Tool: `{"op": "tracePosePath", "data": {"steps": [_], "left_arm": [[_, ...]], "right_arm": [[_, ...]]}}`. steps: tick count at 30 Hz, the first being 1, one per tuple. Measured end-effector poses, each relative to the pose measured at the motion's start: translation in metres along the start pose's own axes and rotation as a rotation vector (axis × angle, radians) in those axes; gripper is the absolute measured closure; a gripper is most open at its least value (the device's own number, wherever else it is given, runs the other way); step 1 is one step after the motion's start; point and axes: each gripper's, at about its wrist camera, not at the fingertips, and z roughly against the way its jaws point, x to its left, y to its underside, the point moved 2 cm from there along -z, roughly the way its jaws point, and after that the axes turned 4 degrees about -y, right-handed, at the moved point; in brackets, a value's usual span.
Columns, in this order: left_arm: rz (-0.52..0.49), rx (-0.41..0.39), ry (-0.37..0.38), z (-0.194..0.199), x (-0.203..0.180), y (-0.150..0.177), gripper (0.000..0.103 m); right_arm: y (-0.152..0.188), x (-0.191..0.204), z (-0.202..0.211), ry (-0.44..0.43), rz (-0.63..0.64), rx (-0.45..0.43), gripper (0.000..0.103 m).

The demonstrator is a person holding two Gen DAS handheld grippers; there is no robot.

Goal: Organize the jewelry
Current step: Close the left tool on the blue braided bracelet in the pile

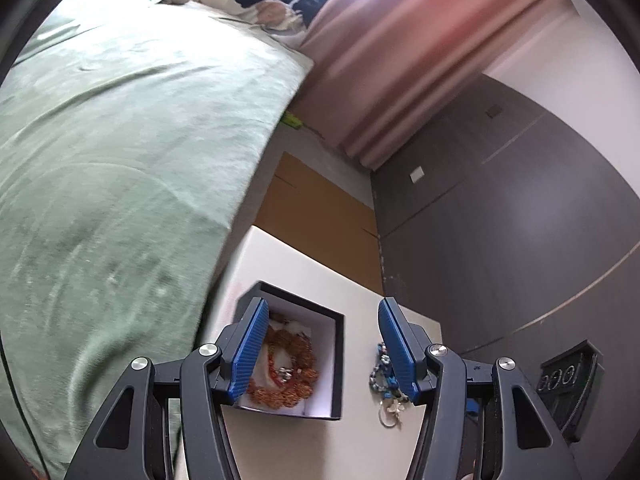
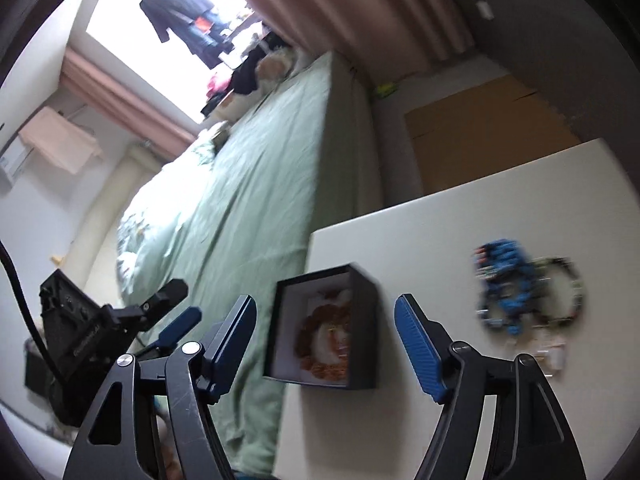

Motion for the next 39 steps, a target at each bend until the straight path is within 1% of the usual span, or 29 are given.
{"op": "tracePosePath", "data": {"steps": [3, 8, 12, 15, 19, 22, 24, 26, 28, 32, 36, 39], "left_arm": [[-0.015, 0.009, 0.008, -0.005, -0.011, 0.005, 0.045], [-0.045, 0.035, 0.02, -0.018, -0.031, 0.016, 0.044], [-0.099, 0.071, 0.029, -0.034, -0.055, 0.031, 0.044], [-0.139, 0.084, 0.033, -0.044, -0.071, 0.042, 0.044], [-0.182, 0.104, 0.034, -0.057, -0.089, 0.055, 0.045], [-0.217, 0.128, 0.027, -0.071, -0.101, 0.065, 0.045], [-0.244, 0.146, 0.02, -0.081, -0.11, 0.073, 0.047], [-0.27, 0.172, 0.012, -0.093, -0.117, 0.082, 0.052], [-0.294, 0.2, -0.002, -0.105, -0.123, 0.091, 0.054], [-0.308, 0.235, -0.033, -0.124, -0.126, 0.103, 0.06], [-0.32, 0.258, -0.058, -0.142, -0.13, 0.114, 0.062], [-0.338, 0.274, -0.069, -0.152, -0.134, 0.122, 0.062]], "right_arm": [[-0.004, -0.018, 0.019, 0.059, -0.029, -0.026, 0.024], [-0.006, -0.053, 0.047, 0.117, -0.09, -0.064, 0.024], [-0.002, -0.076, 0.061, 0.128, -0.151, -0.088, 0.024], [0.0, -0.093, 0.066, 0.184, -0.186, -0.096, 0.024], [-0.003, -0.114, 0.074, 0.18, -0.238, -0.108, 0.024], [-0.007, -0.123, 0.076, 0.211, -0.247, -0.107, 0.024], [-0.009, -0.128, 0.076, 0.234, -0.249, -0.104, 0.024], [-0.012, -0.135, 0.078, 0.231, -0.264, -0.1, 0.024], [-0.014, -0.142, 0.078, 0.229, -0.282, -0.095, 0.024], [-0.018, -0.155, 0.077, 0.225, -0.317, -0.075, 0.024], [-0.017, -0.163, 0.076, 0.214, -0.352, -0.059, 0.024], [-0.016, -0.169, 0.077, 0.222, -0.367, -0.05, 0.024]]}}
